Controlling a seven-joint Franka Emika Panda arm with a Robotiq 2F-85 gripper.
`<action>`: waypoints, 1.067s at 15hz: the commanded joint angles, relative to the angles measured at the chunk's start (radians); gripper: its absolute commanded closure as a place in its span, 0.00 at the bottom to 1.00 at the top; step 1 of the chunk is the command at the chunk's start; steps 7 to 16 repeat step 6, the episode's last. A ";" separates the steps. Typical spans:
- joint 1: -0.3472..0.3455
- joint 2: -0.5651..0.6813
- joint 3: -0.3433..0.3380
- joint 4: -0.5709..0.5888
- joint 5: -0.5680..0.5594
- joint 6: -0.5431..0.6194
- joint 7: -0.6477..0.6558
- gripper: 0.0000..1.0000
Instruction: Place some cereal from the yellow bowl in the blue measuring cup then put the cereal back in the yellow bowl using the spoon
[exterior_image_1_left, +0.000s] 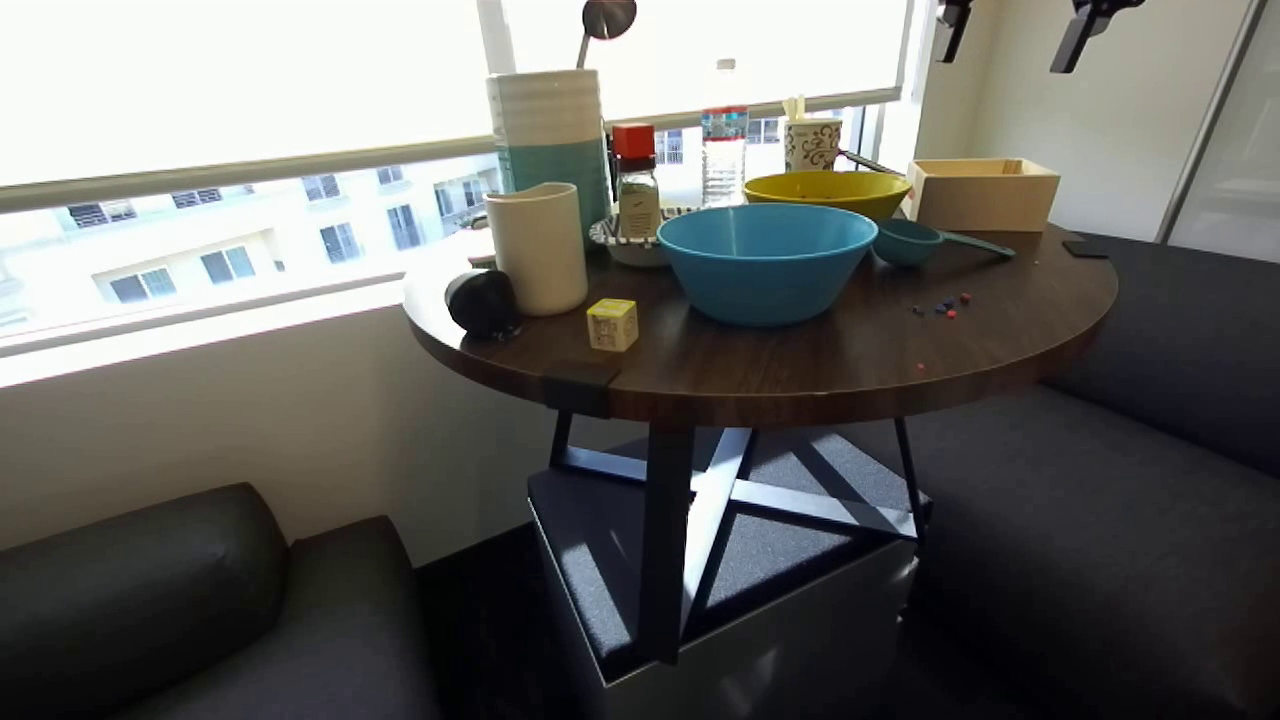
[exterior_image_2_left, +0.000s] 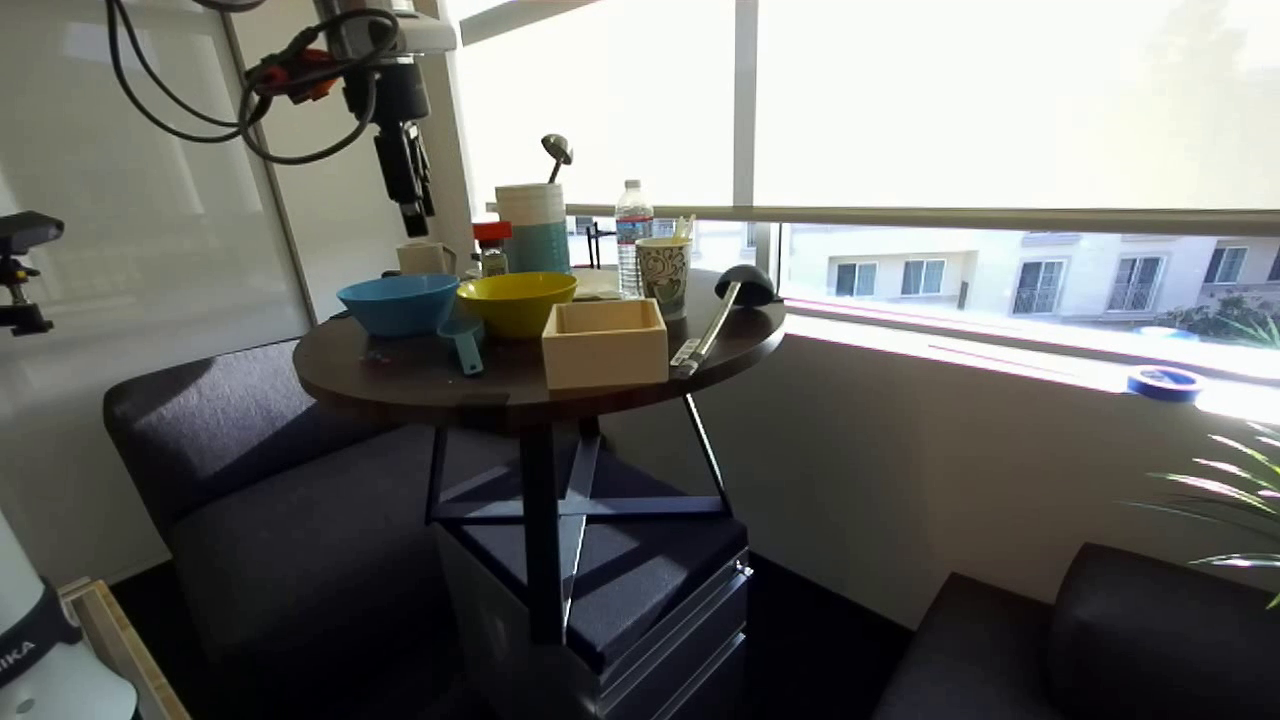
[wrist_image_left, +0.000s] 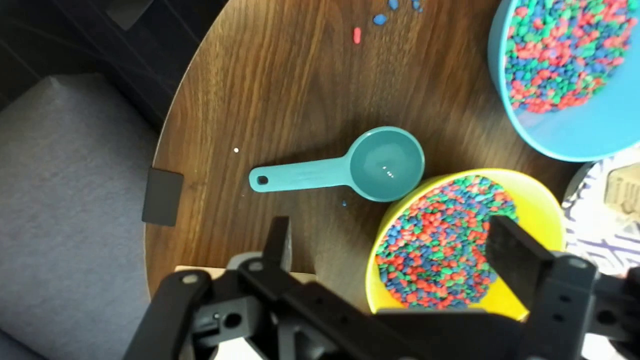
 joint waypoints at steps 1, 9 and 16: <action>0.022 -0.038 0.020 -0.020 -0.007 0.005 -0.155 0.00; 0.009 -0.014 0.028 -0.001 0.005 -0.002 -0.144 0.00; 0.009 -0.014 0.028 -0.001 0.005 -0.002 -0.144 0.00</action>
